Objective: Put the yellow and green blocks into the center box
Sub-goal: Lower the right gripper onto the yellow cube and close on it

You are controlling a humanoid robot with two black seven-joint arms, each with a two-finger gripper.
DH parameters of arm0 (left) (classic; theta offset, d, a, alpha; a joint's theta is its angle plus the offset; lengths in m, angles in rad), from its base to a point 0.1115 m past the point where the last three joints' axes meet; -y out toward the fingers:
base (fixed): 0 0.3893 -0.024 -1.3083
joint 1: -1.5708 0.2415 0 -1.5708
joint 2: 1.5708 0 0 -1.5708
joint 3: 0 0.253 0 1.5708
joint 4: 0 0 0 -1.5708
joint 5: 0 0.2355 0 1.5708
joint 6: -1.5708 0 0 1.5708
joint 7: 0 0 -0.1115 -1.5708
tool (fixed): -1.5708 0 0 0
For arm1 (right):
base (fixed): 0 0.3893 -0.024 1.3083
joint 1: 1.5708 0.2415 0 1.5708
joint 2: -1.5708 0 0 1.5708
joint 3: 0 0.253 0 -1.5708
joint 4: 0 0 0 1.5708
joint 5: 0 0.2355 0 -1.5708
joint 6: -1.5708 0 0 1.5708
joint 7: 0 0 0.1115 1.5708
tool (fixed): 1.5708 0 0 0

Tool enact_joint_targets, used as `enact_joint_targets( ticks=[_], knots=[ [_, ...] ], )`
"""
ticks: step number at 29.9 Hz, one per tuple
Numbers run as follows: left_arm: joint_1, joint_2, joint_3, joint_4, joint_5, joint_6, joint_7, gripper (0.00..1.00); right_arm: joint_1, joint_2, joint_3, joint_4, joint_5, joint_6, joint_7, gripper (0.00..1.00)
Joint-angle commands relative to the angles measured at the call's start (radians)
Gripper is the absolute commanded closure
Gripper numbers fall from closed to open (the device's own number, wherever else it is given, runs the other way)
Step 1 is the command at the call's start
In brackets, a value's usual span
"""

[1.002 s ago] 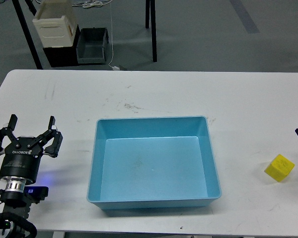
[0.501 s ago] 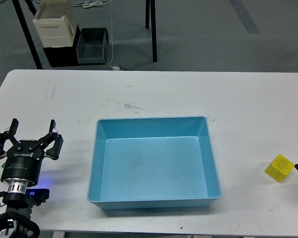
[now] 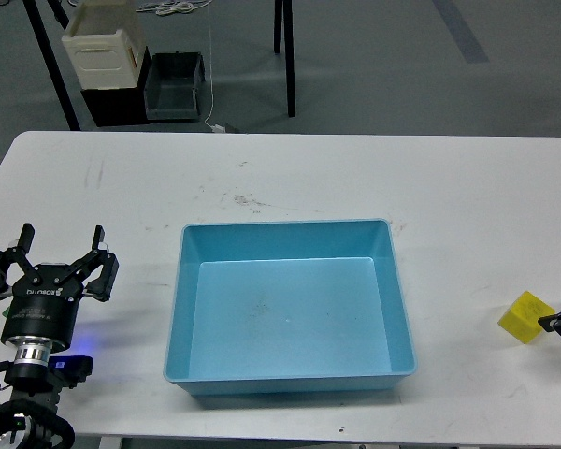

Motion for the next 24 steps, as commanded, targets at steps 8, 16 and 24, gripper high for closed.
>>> enact_joint_targets(
  ticks=[8,16,24],
  knots=[
    [0.000,-0.001,0.000,0.000,-0.001,0.000,0.000,0.00,-0.040,0.061,0.000,-0.015,-0.002,0.001,0.000,0.01],
    [0.002,-0.001,0.000,0.000,-0.001,0.000,0.000,0.00,-0.052,0.087,-0.001,-0.041,-0.002,0.000,0.000,0.03],
    [0.002,0.000,-0.002,0.005,-0.001,0.000,0.000,0.00,-0.054,0.133,-0.001,-0.080,0.001,-0.003,0.000,0.06]
  ],
)
